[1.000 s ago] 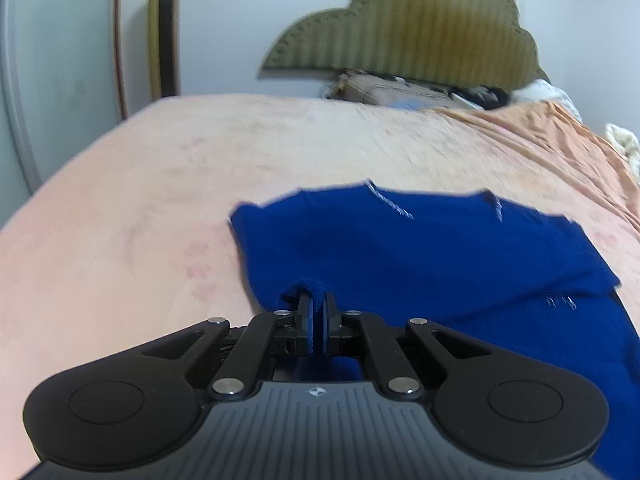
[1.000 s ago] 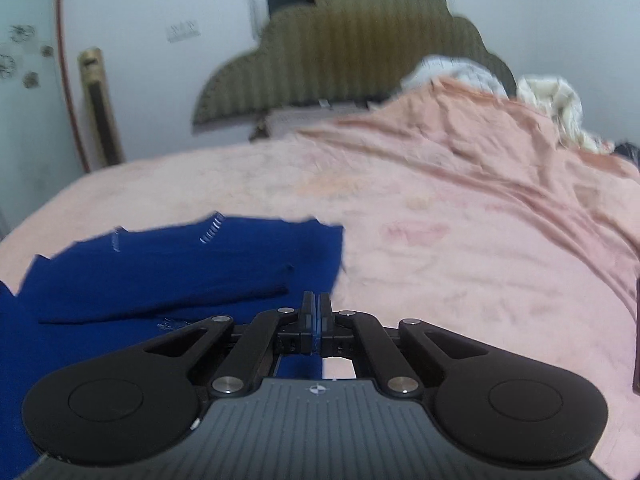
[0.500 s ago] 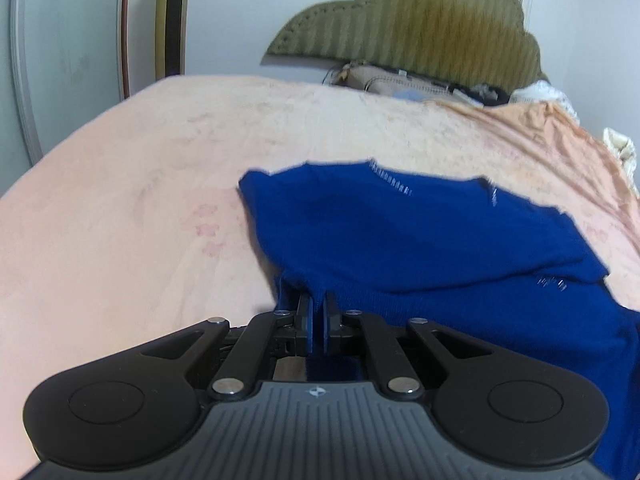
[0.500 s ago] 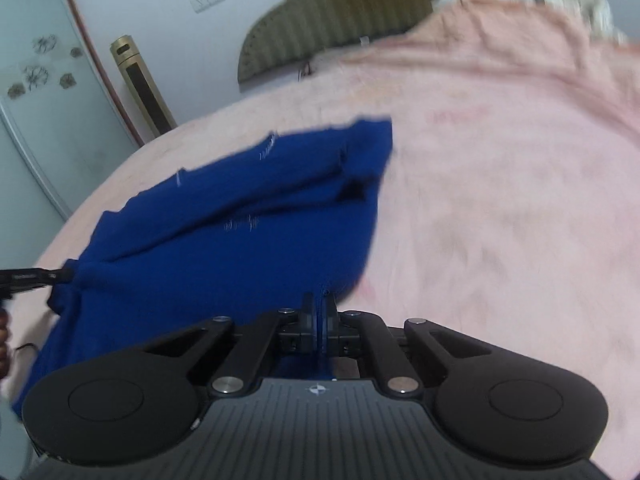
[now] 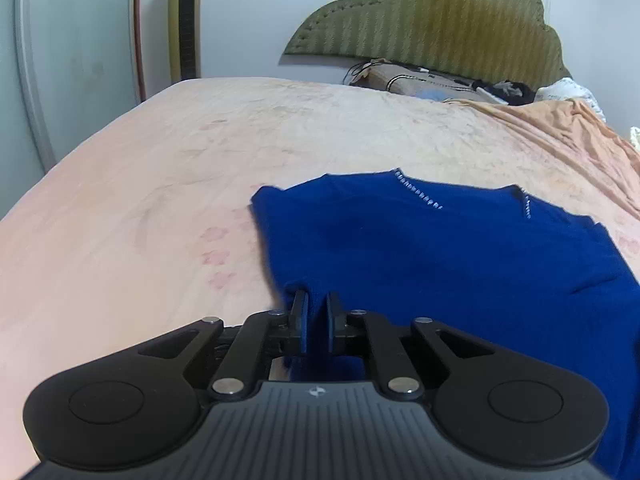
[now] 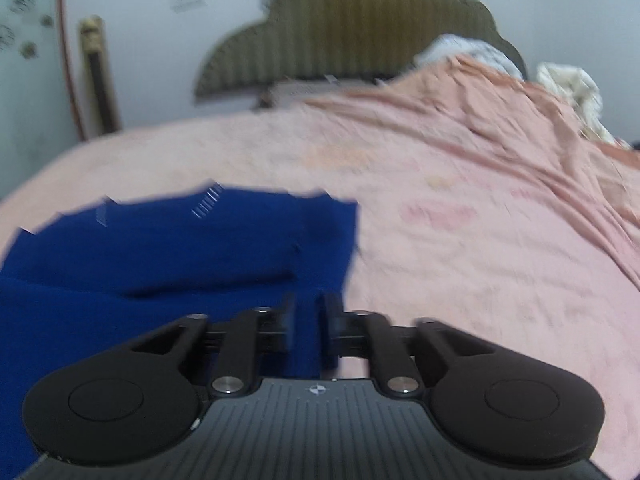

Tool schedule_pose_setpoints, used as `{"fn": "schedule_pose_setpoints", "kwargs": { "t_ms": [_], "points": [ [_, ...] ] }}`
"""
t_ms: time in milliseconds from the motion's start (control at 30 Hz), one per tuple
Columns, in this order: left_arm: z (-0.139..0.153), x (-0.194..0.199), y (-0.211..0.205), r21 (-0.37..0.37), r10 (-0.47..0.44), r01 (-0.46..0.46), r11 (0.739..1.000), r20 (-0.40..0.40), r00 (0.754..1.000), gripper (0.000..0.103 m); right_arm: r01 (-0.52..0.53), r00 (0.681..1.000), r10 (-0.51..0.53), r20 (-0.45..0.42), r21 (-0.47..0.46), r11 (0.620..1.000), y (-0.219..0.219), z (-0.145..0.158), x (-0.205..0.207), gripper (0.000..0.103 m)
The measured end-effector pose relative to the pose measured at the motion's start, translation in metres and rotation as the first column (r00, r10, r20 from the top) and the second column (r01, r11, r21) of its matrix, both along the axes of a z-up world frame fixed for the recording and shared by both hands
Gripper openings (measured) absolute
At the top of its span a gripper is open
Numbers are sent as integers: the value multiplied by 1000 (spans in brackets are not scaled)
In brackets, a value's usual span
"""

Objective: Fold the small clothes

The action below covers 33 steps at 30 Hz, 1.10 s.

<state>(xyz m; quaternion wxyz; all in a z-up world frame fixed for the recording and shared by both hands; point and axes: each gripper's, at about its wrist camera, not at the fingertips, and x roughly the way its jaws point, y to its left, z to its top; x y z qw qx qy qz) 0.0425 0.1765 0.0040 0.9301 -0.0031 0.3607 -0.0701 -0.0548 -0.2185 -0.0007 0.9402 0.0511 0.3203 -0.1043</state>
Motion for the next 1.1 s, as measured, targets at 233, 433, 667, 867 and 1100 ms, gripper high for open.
{"fn": "schedule_pose_setpoints", "kwargs": {
  "t_ms": [233, 433, 667, 867, 1100],
  "points": [
    [7, -41, -4, 105, 34, -40, 994, 63, 997, 72, -13, 998, 10, 59, 50, 999, 17, 8, -53, 50],
    [-7, -77, -51, 246, -72, 63, 967, 25, 997, 73, -267, 964, 267, 10, 22, 963, 89, -2, -71, 66],
    [-25, -89, -58, 312, -59, 55, 948, 1, 998, 72, -193, 978, 167, -126, -230, 954, 103, -26, -80, 79],
    [-26, -90, -62, 326, -47, 46, 944, -4, 999, 72, -178, 984, 171, -54, -142, 974, 99, -12, -98, 79],
    [-29, -91, -68, 352, -37, 34, 935, 4, 999, 74, -215, 974, 199, -111, -157, 964, 112, -30, -99, 84]
  ]
}}
